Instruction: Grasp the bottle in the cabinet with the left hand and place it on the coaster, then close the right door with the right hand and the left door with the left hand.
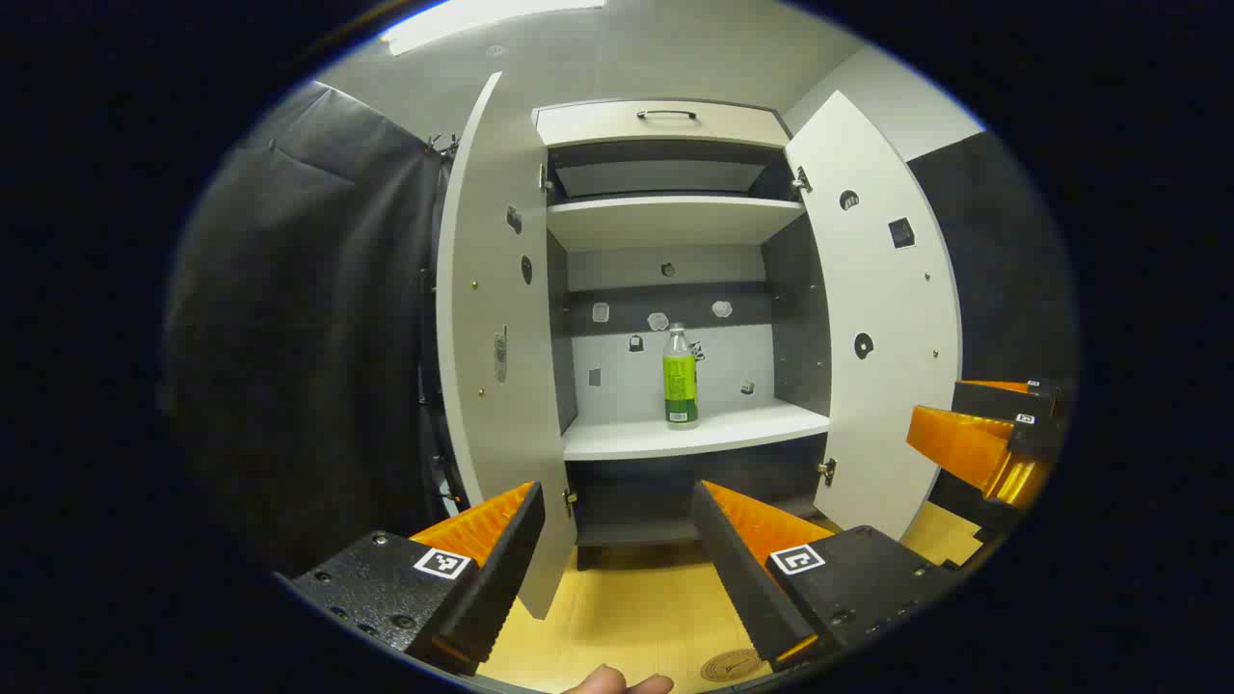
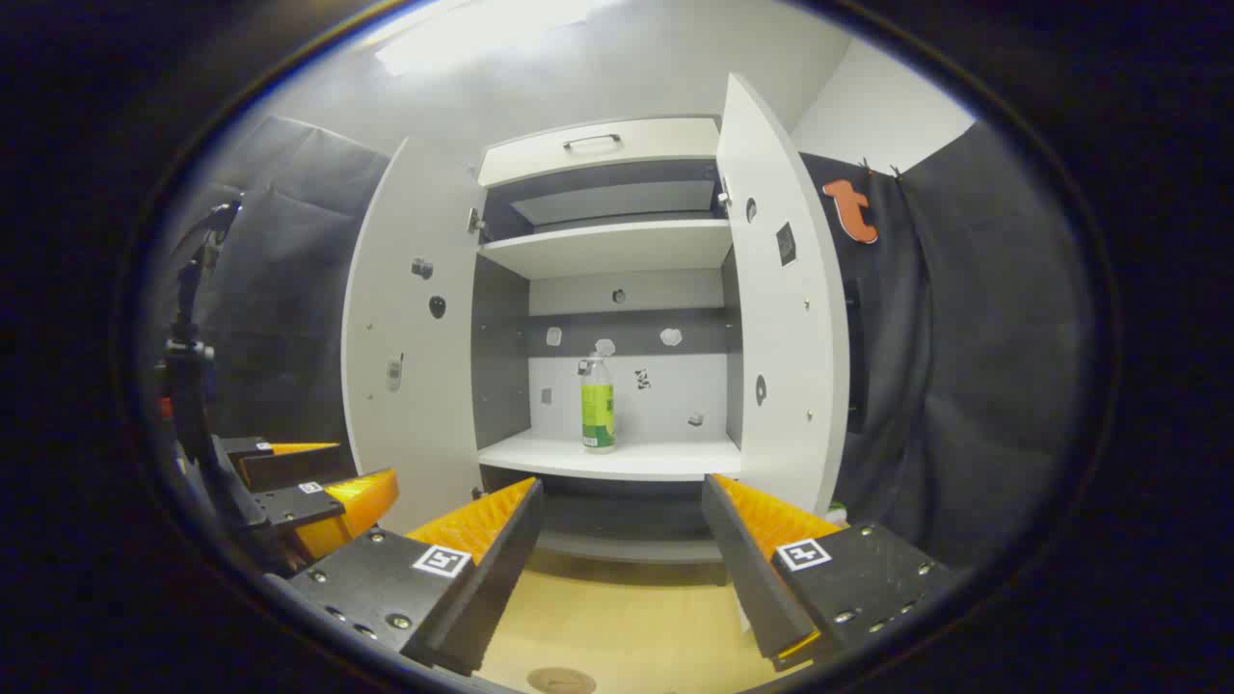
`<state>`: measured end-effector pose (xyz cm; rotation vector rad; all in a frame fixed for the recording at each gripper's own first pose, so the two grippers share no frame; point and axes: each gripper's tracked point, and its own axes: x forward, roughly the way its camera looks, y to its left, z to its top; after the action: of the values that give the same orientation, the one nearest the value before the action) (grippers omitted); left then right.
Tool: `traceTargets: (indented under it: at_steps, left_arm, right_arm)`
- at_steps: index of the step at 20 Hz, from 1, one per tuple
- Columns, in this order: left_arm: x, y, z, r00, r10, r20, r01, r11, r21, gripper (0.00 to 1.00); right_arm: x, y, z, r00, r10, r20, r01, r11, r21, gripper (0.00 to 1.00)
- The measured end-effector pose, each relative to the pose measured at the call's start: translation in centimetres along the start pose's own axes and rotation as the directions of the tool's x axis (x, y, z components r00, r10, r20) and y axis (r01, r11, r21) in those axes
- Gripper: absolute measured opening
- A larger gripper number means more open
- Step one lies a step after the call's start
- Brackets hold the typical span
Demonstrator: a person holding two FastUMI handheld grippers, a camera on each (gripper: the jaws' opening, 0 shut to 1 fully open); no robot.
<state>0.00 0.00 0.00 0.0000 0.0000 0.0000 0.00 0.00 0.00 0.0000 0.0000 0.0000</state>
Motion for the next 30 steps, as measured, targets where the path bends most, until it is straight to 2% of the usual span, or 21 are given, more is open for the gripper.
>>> traceTargets:
  at_steps: [3, 9, 10, 11, 14, 21, 30]
  left_arm:
    - [0.2, 0.5, 1.4, 1.0, 0.001, -0.004, -0.001, 1.0, -0.026, 0.97]
    - [3.4, 1.7, 3.2, 1.0, -0.006, -0.012, 0.005, 0.998, -0.064, 0.97]
    - [4.1, 1.9, 3.3, 1.0, -0.004, -0.016, 0.003, 0.998, -0.064, 0.97]
    - [4.7, 2.1, 3.4, 1.0, -0.004, -0.014, 0.003, 0.998, -0.063, 0.97]
    - [6.2, 1.7, 3.3, 1.0, -0.02, -0.023, 0.019, 0.998, -0.064, 0.99]
    - [8.8, -0.9, 4.1, 0.997, -0.082, -0.009, 0.081, 0.995, -0.056, 0.97]
    - [15.0, -2.9, 4.4, 0.995, -0.095, 0.004, 0.095, 0.995, -0.043, 0.97]
  right_arm:
    - [1.2, 1.2, 1.9, 1.0, 0.016, 0.027, -0.015, 1.0, -0.007, 1.0]
    - [3.3, 1.9, 3.7, 0.999, 0.0, 0.033, 0.003, 0.994, -0.107, 0.99]
    - [3.8, 1.5, 3.7, 0.999, -0.014, 0.03, 0.017, 0.993, -0.119, 0.94]
    - [4.2, 1.2, 3.8, 0.999, -0.027, 0.027, 0.029, 0.993, -0.111, 0.99]
    - [5.2, 0.4, 3.7, 0.999, -0.043, 0.014, 0.043, 0.996, -0.076, 0.99]
    - [5.7, -1.3, 3.9, 0.997, -0.075, 0.018, 0.076, 0.994, -0.078, 0.99]
    - [6.4, -3.0, 3.8, 0.993, -0.114, 0.0, 0.114, 0.992, -0.048, 0.99]
